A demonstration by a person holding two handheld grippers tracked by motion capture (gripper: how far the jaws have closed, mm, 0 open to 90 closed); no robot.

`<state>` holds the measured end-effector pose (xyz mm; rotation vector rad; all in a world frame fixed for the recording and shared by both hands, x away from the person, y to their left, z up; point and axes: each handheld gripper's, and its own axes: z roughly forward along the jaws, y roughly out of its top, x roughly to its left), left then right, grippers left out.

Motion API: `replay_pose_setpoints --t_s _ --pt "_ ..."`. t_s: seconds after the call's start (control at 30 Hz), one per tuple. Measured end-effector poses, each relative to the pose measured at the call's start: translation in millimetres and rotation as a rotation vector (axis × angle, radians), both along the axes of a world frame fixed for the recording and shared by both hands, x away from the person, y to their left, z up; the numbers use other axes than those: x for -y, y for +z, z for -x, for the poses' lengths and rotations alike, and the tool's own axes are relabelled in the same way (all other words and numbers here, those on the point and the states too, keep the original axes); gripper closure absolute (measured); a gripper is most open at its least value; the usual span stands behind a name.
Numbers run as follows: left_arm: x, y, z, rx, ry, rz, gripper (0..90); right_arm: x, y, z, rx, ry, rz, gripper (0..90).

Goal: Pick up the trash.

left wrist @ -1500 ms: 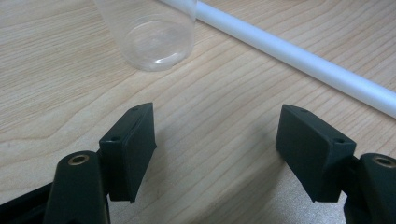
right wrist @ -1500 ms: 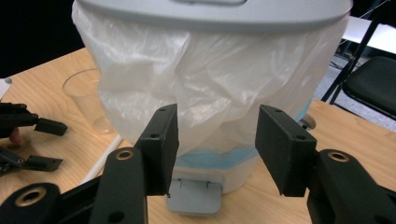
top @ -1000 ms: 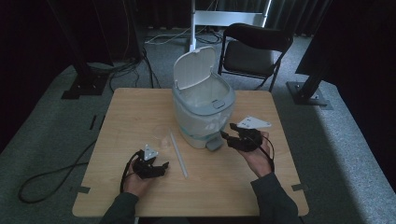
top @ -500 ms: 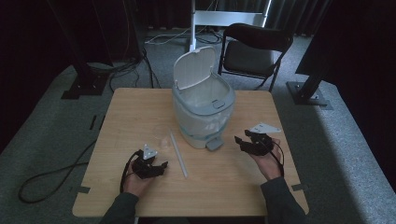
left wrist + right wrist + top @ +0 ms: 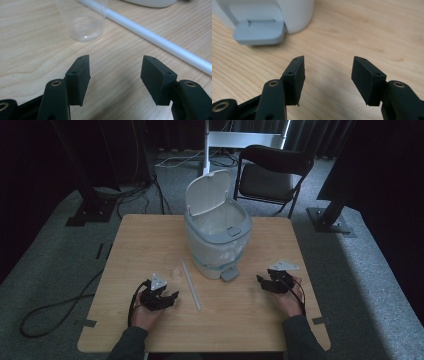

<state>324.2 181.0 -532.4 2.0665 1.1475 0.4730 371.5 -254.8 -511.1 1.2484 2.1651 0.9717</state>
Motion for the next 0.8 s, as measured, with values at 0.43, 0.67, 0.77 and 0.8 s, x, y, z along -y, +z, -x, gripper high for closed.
replay_pose_setpoints --t_s 0.43,0.67,0.77,0.8 --pt "20.0 12.4 -2.6 0.023 -0.030 0.006 40.1 7.9 -21.2 0.9 -0.035 -0.037 0.012 43.4" --pt "38.8 13.9 -10.5 0.014 -0.047 -0.001 39.2 6.4 -24.5 1.3 -0.045 -0.035 0.021 43.3" --pt "45.1 14.8 -13.2 0.010 -0.050 0.006 38.7 6.4 -24.3 1.4 -0.045 -0.036 0.018 43.3" --pt "45.1 14.8 -13.2 0.010 -0.050 0.006 38.7 6.4 -24.3 1.5 -0.044 -0.036 0.020 43.3"
